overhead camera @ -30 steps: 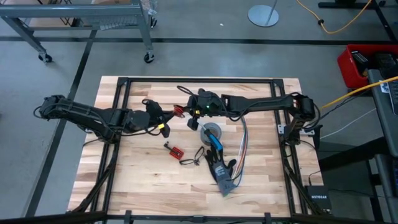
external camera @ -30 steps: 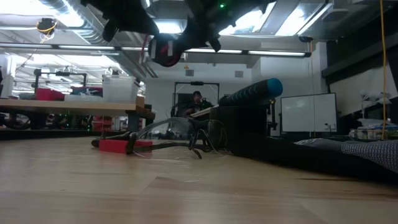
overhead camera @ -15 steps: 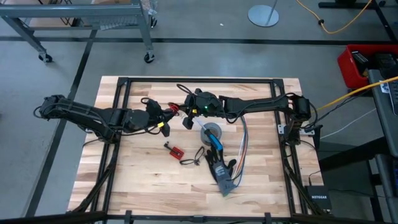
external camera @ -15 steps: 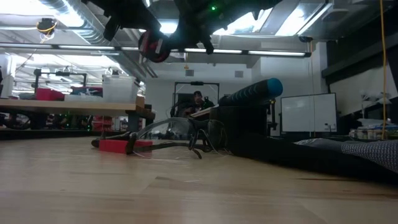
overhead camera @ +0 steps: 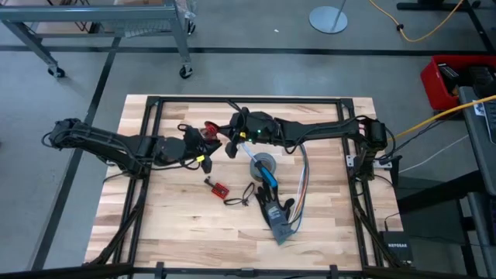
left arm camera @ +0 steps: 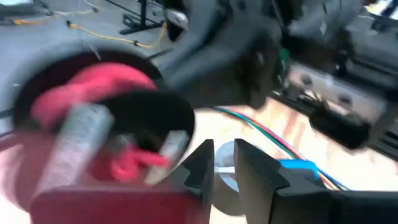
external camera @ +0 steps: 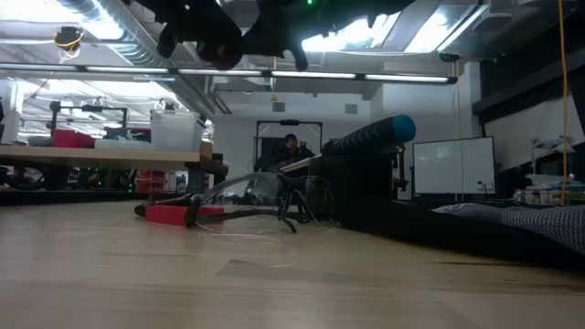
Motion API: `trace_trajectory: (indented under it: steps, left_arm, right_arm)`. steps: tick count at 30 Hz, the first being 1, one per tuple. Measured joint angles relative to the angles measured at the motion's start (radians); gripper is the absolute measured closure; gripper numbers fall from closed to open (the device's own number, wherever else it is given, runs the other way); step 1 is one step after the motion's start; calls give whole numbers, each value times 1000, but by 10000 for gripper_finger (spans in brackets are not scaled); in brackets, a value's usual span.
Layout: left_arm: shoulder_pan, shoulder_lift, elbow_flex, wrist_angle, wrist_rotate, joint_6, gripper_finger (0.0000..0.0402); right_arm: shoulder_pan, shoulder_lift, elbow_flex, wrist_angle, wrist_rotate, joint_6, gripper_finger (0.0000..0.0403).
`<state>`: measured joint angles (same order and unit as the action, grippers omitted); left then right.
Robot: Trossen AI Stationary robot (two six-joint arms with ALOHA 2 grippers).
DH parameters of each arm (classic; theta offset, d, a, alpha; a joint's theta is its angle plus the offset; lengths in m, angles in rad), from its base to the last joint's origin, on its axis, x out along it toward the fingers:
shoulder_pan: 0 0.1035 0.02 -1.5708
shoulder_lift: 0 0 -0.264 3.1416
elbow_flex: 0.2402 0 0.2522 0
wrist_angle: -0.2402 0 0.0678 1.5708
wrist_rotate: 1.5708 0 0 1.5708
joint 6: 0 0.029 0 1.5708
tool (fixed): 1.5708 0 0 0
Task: Coil cords
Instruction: Coil the red wire around the spool
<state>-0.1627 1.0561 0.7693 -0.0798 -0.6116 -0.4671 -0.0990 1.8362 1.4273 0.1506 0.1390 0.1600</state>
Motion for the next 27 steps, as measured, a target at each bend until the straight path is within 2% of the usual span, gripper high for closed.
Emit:
trace_trajectory:
  steps: [7, 19, 27]
  left_arm:
    - [0, -1, 0, -5, 16, -30, 331]
    - [-2, -2, 0, -26, 8, -49, 387]
    - [-38, -2, -1, -105, 6, -69, 396]
  right_arm:
    - [0, -1, 1, 59, -44, -1, 401]
    - [0, -1, 1, 62, -45, -3, 402]
    - [-2, -31, 1, 71, -45, -7, 401]
